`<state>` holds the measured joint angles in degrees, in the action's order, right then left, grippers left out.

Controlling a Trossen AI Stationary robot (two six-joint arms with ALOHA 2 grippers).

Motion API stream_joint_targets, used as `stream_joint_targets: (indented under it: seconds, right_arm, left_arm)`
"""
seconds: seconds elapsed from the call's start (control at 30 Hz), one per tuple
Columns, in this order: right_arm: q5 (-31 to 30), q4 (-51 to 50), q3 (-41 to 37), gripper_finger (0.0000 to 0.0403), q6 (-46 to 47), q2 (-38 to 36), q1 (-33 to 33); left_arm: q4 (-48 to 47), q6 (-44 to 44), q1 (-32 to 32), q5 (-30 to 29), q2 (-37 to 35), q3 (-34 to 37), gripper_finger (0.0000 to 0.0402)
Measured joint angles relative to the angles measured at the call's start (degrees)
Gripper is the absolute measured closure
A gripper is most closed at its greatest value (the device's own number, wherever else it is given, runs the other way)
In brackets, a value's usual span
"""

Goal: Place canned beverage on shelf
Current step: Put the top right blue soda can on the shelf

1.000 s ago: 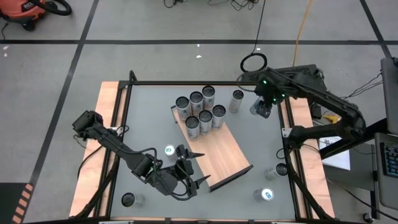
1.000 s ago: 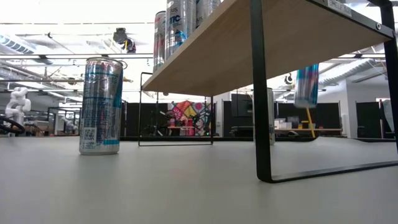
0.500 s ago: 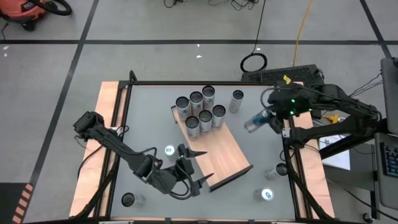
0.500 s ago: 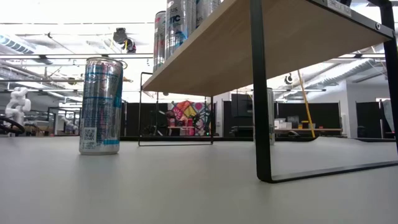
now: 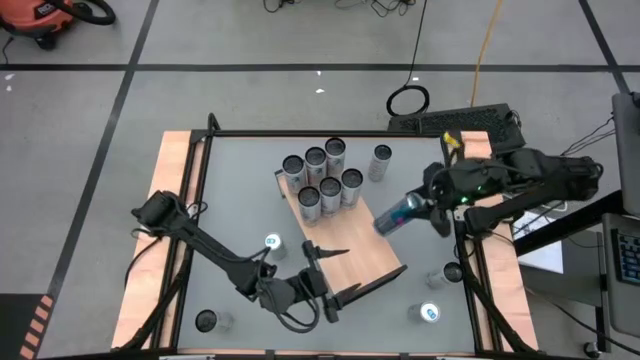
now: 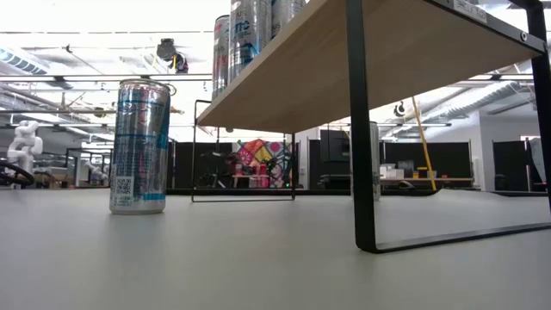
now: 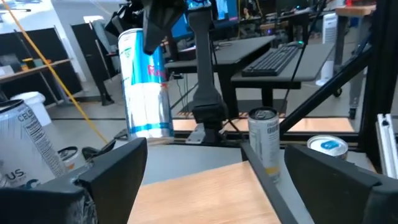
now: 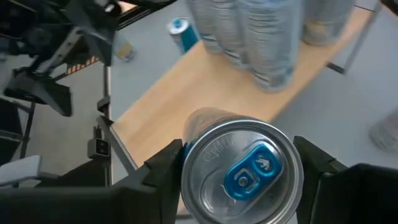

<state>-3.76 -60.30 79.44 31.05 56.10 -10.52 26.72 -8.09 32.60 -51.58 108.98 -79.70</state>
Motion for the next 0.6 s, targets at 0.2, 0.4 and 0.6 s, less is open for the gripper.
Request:
stream_joint_targets:
  seconds: [0.2, 0.4, 0.6]
  right_arm:
    - [-6.75, 5.45, -0.02, 0.0234, -0.39, 4.59, -7.81]
    - [-11.75, 9.56, -0.02, 0.0234, -0.06, 7.31, -13.98]
    - [-16.4, 12.99, -0.02, 0.0234, -0.02, 9.82, -18.41]
  left_arm:
    - [-0.13, -0.2, 0.11, -1.21, 0.25, 0.0, 0.002]
    - [-0.19, -0.12, 0.42, -1.21, 0.25, 0.0, 0.002]
    - [-0.29, 0.23, 0.5, -1.21, 0.25, 0.0, 0.002]
